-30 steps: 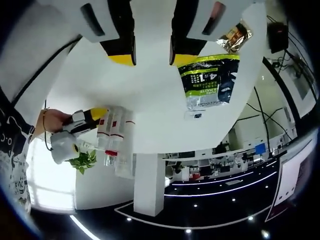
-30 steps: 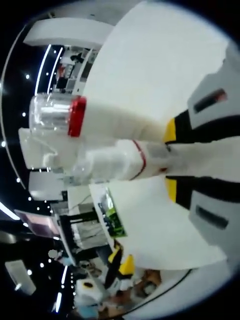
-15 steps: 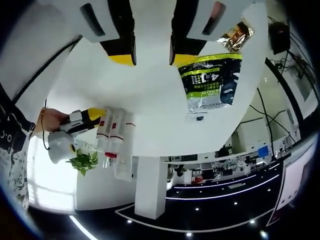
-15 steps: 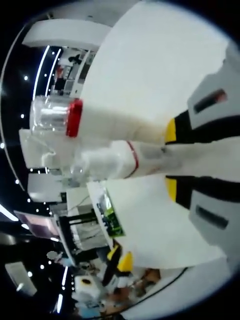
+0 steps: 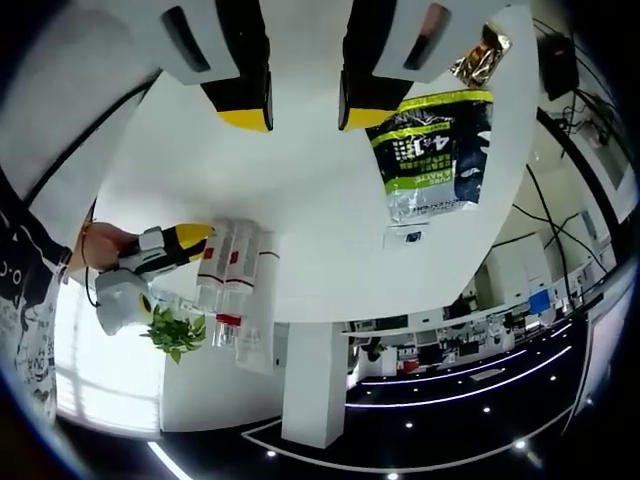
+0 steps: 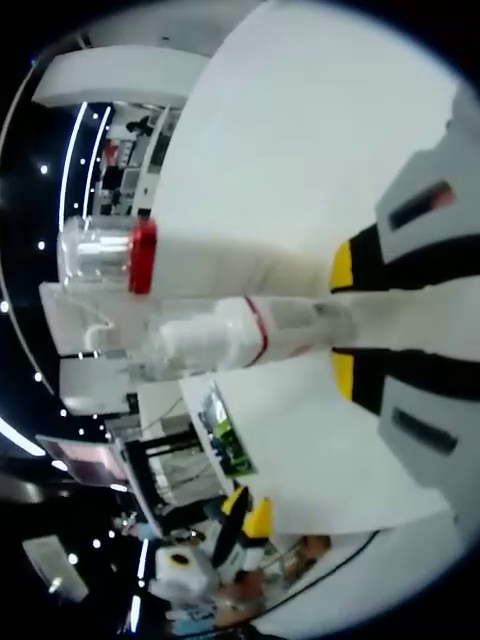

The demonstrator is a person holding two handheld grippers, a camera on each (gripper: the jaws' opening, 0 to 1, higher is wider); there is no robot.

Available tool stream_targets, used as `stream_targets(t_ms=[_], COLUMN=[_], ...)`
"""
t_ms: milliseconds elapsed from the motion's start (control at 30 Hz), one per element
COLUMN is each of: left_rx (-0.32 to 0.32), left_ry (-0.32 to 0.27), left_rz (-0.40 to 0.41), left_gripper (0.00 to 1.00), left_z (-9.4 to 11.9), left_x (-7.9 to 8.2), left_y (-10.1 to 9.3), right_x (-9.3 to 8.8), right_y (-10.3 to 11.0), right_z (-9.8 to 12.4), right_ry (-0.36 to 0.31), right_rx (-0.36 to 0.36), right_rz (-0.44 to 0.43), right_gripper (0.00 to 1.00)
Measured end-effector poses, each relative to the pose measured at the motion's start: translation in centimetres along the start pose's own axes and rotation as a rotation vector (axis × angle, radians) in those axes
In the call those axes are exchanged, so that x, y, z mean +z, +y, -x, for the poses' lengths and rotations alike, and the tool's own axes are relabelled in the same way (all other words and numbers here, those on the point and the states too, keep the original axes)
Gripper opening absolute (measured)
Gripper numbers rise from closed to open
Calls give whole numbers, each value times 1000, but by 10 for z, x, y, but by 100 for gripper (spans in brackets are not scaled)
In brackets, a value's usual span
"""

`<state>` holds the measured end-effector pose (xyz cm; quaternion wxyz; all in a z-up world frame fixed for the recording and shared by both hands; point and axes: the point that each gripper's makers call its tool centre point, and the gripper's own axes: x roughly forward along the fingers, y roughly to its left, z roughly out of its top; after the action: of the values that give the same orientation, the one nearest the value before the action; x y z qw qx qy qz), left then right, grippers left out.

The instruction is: Arrange the skincare products in the storage area until every visible bottle or jar stands upright without overlapping.

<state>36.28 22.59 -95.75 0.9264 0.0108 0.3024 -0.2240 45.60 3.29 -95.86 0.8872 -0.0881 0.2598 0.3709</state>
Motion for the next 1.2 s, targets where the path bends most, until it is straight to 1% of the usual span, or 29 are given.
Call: stream_targets(t_ms=[100, 200, 400, 467, 567, 633, 700, 800, 967, 1067, 1200], left_rx=[-8, -11, -27, -36, -50, -60, -65, -70, -79, -101, -166], left_ry=[-3, 9, 15, 31, 38, 39, 38, 33, 30, 16, -16], left_rz=[3, -3, 1, -3, -5, -6, -9, -3, -12, -26, -49], left_gripper=[26, 26, 25, 25, 25, 25, 25, 25, 25, 25, 25], left_z=[-2, -3, -7, -10, -14, -16, -18, -21, -24, -29, -45], left_x=[2, 2, 2, 0, 0, 2, 3, 3, 4, 12, 33], left_y=[-1, -1, -3, -4, -6, -7, -7, -5, -6, -12, -34], right_x=[-1, 0, 3, 2, 2, 4, 7, 8, 12, 14, 15], right_y=[-2, -2, -1, -1, -2, -3, -2, -4, -8, -8, -9], right_z=[-1, -2, -1, -1, -1, 1, 2, 2, 3, 2, 0], right_ry=[1, 2, -12, -7, -6, -15, -22, -23, -34, -36, -37], right_rx=[-3, -6, -6, -4, -9, -17, -15, -18, -21, -26, -39], right_rz=[-6, -12, -15, -15, -28, -33, -20, -7, -11, -5, 4], right_gripper=[19, 19, 18, 16, 16, 14, 11, 10, 9, 9, 9])
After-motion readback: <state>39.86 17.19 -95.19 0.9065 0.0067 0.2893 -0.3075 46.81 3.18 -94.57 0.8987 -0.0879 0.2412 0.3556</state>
